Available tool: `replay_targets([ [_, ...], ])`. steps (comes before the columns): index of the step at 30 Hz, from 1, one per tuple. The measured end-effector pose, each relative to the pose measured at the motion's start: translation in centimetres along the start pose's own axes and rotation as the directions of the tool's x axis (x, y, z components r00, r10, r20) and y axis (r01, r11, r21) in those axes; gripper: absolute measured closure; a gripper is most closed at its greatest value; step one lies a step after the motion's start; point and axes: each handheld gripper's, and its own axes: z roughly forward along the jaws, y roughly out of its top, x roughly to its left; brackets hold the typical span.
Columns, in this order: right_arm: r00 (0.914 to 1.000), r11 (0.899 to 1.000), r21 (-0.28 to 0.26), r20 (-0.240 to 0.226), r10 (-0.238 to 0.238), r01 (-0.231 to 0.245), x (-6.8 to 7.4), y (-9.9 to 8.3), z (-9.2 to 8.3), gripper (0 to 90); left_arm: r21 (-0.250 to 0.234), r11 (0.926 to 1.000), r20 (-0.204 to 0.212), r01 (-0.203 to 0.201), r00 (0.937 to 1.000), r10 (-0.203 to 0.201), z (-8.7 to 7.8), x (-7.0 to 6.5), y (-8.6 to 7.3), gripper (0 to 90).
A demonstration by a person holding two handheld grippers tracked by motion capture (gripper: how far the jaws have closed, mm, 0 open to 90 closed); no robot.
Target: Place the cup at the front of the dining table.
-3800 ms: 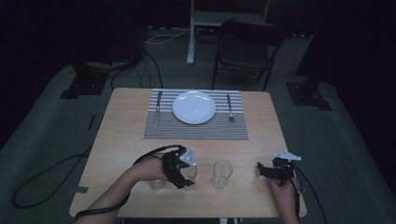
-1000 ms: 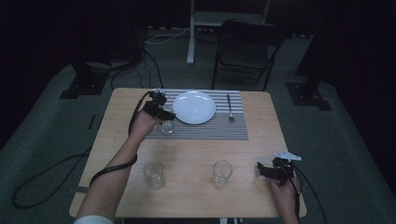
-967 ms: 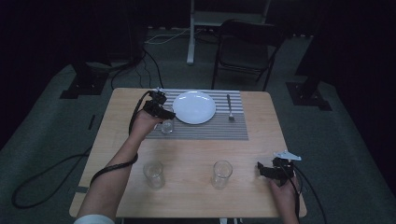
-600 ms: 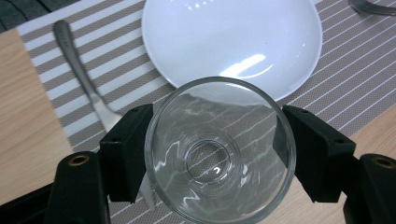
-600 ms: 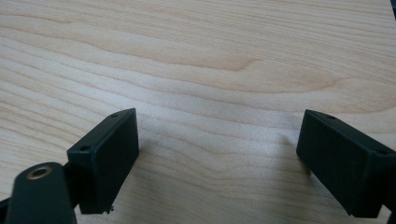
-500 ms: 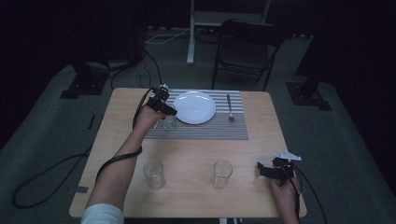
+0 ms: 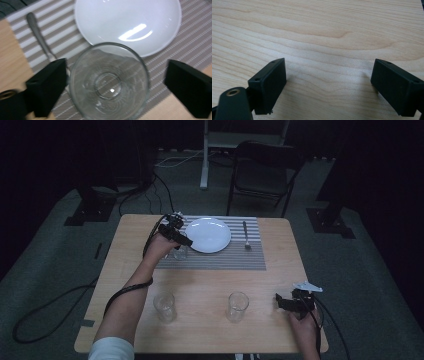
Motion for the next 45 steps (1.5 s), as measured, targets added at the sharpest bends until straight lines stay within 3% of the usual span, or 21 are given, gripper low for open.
replay_targets([
  [4, 1.0000, 1.000, 0.000, 0.000, 0.000, 0.000, 0.0, 0.0, 0.0, 12.7, -0.011, 0.9999, 0.000, 0.007, 1.0000, -0.007, -0.2, 0.0, -0.3, 0.0],
  [10, 1.0000, 1.000, 0.000, 0.000, 0.000, 0.000, 0.0, 0.0, 0.0, 12.7, -0.085, 0.9961, -0.013, 0.020, 0.9997, -0.021, -0.6, 0.2, -1.5, 0.0],
  [11, 1.0000, 1.000, 0.000, 0.000, 0.001, -0.001, 0.0, 0.0, 0.0, 12.7, -0.090, 0.9956, 0.002, 0.028, 0.9996, -0.028, -0.6, 0.3, -1.7, 0.0],
  [15, 1.0000, 1.000, 0.000, 0.000, 0.000, 0.000, 0.0, 0.0, 0.0, 12.7, -0.092, 0.9957, -0.026, 0.015, 0.9995, -0.017, -0.8, 0.4, -2.6, 0.0],
  [19, 1.0000, 1.000, 0.000, 0.000, -0.001, 0.001, 0.0, 0.0, 0.0, 12.7, -0.075, 0.9970, 0.012, 0.016, 0.9998, -0.016, -1.0, 0.6, -3.4, 0.1],
  [21, 1.0000, 1.000, 0.000, 0.000, 0.000, 0.000, 0.0, 0.0, 0.0, 12.7, -0.079, 0.9968, -0.005, 0.001, 1.0000, -0.002, -1.0, 0.6, -3.9, 0.1],
  [27, 1.0000, 1.000, 0.000, 0.000, -0.001, 0.001, 0.0, 0.0, 0.0, 12.7, -0.077, 0.9967, 0.044, 0.024, 0.9988, -0.021, -1.4, 0.5, -4.8, 0.0],
  [33, 1.0000, 1.000, 0.000, 0.000, -0.001, 0.001, 0.0, 0.0, 0.0, 12.7, -0.097, 0.9951, 0.034, 0.020, 0.9993, -0.017, -2.1, 0.7, -6.1, 0.1],
  [36, 1.0000, 1.000, 0.000, 0.000, -0.001, 0.001, 0.0, 0.0, 0.0, 12.7, -0.107, 0.9939, 0.054, 0.027, 0.9983, -0.022, -2.5, 1.0, -6.9, 0.0],
  [40, 1.0000, 1.000, 0.000, 0.000, -0.001, 0.001, 0.0, 0.0, 0.0, 12.7, -0.114, 0.9927, 0.006, 0.040, 0.9992, -0.040, -3.0, 1.4, -7.9, 0.1],
  [45, 1.0000, 1.000, 0.000, 0.000, -0.001, 0.001, 0.0, 0.0, 0.0, 12.7, -0.110, 0.9926, -0.006, 0.051, 0.9986, -0.052, -3.3, 1.6, -9.5, 0.1],
])
